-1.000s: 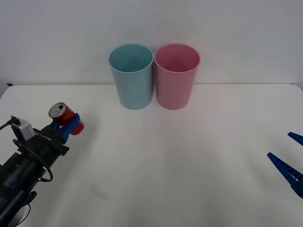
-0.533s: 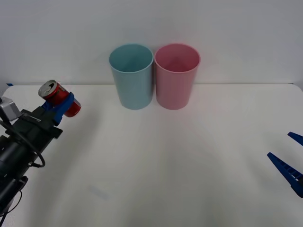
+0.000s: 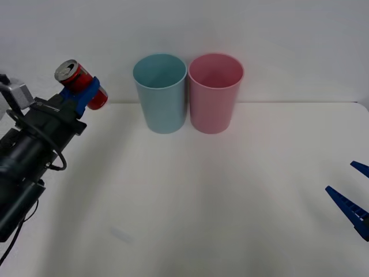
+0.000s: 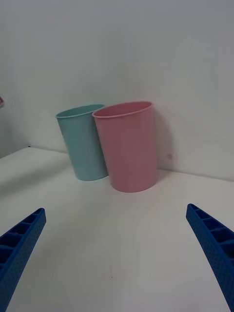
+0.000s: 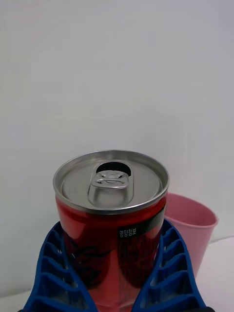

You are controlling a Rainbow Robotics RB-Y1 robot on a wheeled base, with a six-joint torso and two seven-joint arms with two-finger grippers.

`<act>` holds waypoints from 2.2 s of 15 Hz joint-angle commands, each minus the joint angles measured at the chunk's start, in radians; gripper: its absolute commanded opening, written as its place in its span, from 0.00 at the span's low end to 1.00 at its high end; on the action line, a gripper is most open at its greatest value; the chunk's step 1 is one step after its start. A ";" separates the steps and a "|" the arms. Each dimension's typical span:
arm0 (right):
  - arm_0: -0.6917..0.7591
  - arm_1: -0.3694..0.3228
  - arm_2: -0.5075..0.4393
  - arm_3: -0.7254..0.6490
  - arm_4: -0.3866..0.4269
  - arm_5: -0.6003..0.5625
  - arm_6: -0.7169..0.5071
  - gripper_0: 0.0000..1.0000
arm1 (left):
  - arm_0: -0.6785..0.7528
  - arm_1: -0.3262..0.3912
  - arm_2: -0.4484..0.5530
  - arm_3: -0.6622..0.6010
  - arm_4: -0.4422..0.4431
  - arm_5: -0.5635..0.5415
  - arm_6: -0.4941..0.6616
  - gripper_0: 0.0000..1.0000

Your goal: Grasp the object on the table and drop it into the matching bin: aluminum can to the light blue bin, PET bottle to the pink bin.

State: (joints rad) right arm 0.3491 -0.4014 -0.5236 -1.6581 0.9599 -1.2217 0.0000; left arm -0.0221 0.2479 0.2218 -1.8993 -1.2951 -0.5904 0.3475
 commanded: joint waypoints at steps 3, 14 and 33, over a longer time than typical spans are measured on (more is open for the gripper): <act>0.000 0.000 0.000 0.000 0.000 0.000 0.000 1.00 | -0.237 0.016 -0.045 0.177 -0.067 0.001 0.050 0.02; 0.000 0.000 0.000 0.000 0.000 0.000 0.000 1.00 | -0.694 0.018 -0.087 0.724 -0.208 -0.002 -0.024 0.02; 0.000 0.000 0.000 0.000 0.000 0.000 0.000 1.00 | -0.789 0.030 -0.099 0.878 -0.150 -0.019 -0.096 1.00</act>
State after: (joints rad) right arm 0.3491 -0.4014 -0.5236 -1.6581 0.9599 -1.2217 0.0000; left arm -0.8240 0.2728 0.1217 -1.0056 -1.4641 -0.6025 0.2532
